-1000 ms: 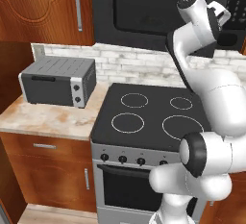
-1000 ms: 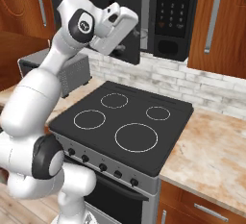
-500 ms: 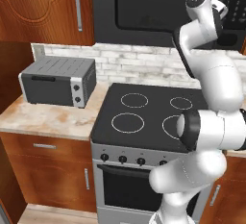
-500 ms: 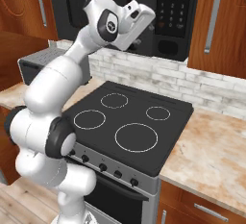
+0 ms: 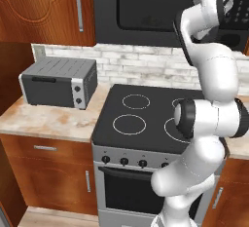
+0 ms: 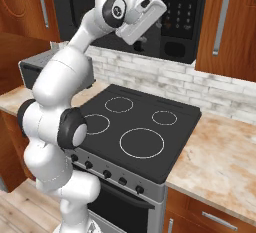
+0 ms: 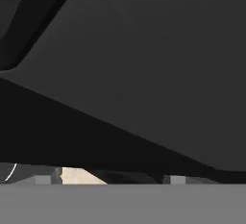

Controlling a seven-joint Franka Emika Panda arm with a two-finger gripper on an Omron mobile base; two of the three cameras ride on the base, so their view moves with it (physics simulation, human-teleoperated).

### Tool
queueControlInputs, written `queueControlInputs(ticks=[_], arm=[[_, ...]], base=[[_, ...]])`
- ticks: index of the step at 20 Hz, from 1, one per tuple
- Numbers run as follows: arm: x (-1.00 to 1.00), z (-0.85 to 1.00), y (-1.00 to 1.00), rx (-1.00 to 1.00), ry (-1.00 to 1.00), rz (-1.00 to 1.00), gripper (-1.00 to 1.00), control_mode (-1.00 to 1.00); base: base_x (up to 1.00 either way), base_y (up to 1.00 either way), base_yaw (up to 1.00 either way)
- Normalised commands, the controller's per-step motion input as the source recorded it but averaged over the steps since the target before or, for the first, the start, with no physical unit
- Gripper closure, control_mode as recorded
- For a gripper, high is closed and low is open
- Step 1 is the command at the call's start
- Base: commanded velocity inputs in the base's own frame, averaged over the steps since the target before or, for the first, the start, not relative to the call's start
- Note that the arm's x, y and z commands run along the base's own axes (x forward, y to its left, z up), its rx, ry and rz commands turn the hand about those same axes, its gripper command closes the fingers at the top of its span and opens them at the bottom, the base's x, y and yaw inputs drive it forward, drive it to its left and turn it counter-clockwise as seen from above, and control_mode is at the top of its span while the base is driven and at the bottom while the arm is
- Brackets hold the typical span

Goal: Place the tupperware containing the chicken drumstick and broccoli meal in the microwave. Close the microwave door and press the start button to reheat the meal.

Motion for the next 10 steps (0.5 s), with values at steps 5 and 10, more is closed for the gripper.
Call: queueControlInputs(ticks=[5, 10], arm=[[0.09, 0.0, -0.01, -0.15, -0.06, 0.0, -1.0, -1.0], [-0.07, 0.0, -0.29, -0.13, -0.16, 0.0, -1.0, -1.0]], base=[[0.0, 0.0, 0.0], [0.0, 0.0, 0.0]])
